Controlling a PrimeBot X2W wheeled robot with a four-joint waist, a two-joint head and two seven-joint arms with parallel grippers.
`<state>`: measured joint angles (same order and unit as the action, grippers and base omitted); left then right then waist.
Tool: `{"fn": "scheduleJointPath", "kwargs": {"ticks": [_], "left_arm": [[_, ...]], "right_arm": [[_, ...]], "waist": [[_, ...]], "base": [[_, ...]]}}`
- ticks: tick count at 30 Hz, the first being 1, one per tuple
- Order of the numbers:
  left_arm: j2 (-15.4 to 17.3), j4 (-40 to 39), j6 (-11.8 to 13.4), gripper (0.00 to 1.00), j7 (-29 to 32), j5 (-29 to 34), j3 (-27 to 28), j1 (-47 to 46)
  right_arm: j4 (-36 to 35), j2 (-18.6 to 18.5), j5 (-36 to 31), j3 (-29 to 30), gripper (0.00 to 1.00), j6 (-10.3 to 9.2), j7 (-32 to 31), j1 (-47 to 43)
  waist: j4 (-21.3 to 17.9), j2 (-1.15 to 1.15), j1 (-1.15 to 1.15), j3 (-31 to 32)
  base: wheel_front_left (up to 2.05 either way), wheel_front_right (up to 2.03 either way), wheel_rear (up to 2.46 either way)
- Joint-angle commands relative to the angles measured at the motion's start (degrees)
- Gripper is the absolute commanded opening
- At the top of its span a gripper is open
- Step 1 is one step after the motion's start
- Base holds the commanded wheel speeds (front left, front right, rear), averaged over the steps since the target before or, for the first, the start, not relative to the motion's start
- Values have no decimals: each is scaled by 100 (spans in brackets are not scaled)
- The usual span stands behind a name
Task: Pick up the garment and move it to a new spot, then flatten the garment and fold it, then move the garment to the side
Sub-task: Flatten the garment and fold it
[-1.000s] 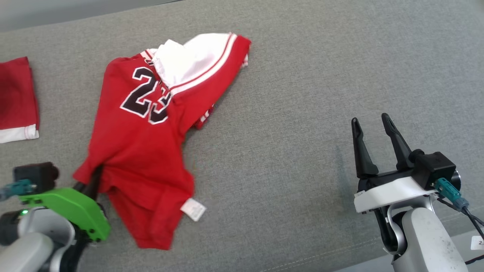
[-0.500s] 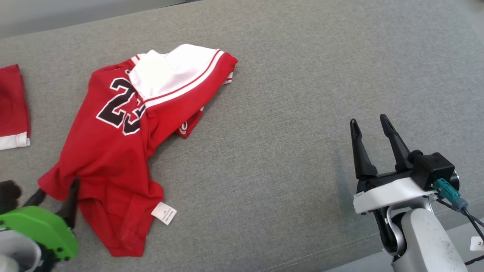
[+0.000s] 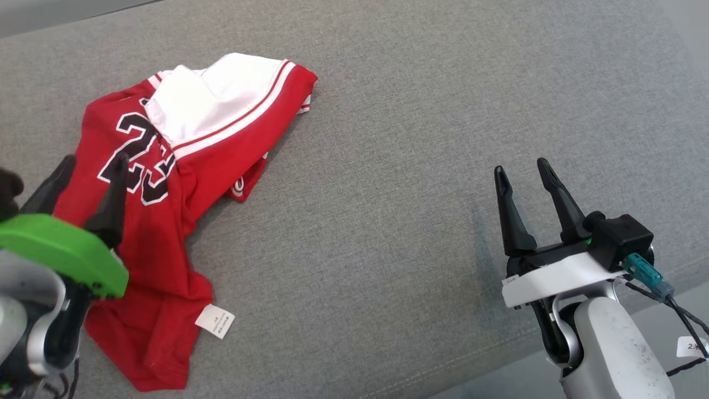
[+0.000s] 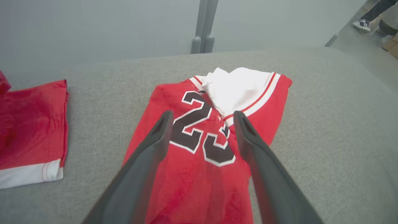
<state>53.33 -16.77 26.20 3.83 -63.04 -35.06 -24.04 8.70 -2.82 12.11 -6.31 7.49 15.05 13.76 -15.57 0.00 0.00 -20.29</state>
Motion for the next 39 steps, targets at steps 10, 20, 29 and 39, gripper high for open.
{"fn": "scheduleJointPath", "kwargs": {"ticks": [10, 20, 29, 39], "left_arm": [[-1301, 2242, -780, 100, 1077, 715, -890, -2402], [-1450, 3850, -1364, 100, 2093, 1086, -1434, -3567], [-1563, 4258, -1541, 100, 2326, 1115, -1614, -3746], [-1800, 4351, -1679, 0, 2398, 1006, -1747, -3565]], "right_arm": [[30, -13, 76, -88, 100, 1, 18, 100], [-8, -13, 117, -185, 100, 1, 18, 69], [47, -14, 66, -182, 100, 1, 18, 17], [52, -14, 12, -206, 100, 1, 18, 99]], "waist": [[-644, 0, 0, -490], [-839, 0, 0, -610], [-705, 0, 0, -466], [-559, 0, 0, -376]], "base": [[0, 0, 0], [0, 0, 0], [0, 0, 0], [0, 0, 0]]}}
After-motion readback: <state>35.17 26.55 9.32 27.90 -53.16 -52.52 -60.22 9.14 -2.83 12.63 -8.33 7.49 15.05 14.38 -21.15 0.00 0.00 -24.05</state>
